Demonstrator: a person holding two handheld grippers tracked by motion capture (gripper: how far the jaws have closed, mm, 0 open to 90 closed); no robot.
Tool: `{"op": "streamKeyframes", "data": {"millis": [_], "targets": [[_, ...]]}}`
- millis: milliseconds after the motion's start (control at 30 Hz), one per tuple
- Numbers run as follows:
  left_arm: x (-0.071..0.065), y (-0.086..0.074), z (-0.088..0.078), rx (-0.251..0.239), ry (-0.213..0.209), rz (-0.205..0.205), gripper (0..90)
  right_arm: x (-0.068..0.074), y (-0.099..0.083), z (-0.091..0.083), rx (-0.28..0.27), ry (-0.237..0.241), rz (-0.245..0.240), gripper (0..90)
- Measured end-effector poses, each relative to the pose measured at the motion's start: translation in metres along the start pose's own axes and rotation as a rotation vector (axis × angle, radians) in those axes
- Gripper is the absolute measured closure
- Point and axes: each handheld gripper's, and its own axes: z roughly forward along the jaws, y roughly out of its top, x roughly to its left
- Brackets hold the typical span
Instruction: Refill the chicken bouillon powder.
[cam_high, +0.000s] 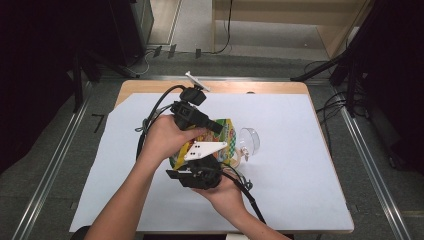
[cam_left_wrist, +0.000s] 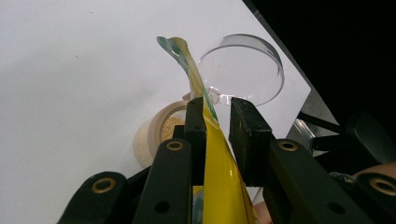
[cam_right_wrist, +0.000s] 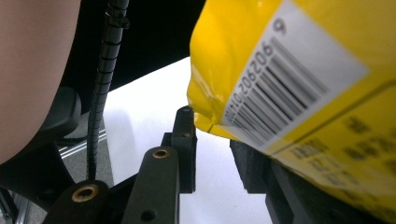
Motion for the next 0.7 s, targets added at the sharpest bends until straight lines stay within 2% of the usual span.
{"op": "streamKeyframes", "data": {"millis": [300, 700], "targets": [[0.0002, -0.0001, -0.0001, 0.002, 0.001, 0.003, 77.4, 0.0005, 0.0002, 0.0008, 0.0, 0.003, 0.007, 71.4], [-0.0001, -0.0045, -0.0014, -0.003, -0.003, 0.01, 77.0, 0.002, -0.0024, 0.0022, -0.005, 0.011, -0.012, 69.6]]}}
